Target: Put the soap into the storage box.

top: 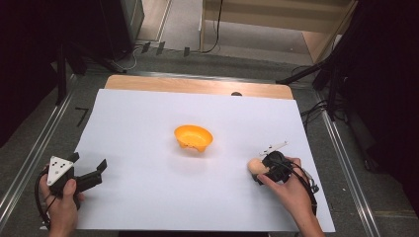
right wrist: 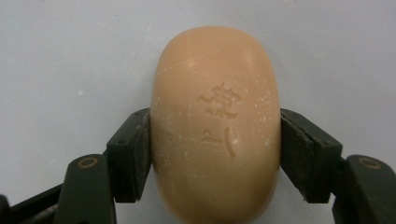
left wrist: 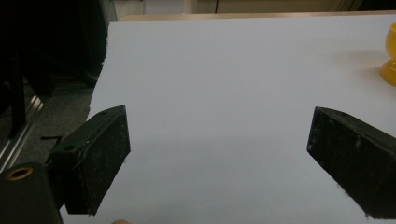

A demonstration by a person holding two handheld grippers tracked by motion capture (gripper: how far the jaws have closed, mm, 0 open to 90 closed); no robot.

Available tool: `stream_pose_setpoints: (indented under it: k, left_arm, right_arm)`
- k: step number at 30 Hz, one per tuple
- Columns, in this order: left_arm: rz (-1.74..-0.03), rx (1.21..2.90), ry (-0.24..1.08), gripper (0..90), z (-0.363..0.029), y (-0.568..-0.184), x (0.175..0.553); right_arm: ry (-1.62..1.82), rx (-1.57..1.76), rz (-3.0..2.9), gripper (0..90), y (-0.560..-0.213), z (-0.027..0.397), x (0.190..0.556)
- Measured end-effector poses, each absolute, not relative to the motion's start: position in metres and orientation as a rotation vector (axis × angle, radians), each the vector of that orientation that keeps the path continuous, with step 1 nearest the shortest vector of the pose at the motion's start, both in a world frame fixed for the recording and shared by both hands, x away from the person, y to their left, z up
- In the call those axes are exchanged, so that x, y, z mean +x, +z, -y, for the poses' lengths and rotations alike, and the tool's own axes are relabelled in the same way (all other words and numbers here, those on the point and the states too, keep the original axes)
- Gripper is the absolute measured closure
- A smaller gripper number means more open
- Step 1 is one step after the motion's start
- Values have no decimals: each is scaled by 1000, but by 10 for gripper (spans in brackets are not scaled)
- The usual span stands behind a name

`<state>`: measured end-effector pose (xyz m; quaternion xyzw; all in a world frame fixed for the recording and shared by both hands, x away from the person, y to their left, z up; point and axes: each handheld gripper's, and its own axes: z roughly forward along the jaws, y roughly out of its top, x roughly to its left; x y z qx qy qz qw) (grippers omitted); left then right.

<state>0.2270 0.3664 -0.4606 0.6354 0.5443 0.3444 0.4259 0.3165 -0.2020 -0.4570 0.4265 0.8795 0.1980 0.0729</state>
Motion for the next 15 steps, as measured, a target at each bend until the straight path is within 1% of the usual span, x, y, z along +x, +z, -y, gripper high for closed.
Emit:
stream_pose_setpoints:
  k: [4, 15]
  left_arm:
    - [-1349, 1602, 857, 12, -366, -460, 227]
    - [-1336, 1605, 853, 0, -366, -460, 227]
  right_arm:
    - [624, 1249, -2663, 333, -454, 201, 318]
    - [639, 1172, -2677, 333, -436, 187, 328]
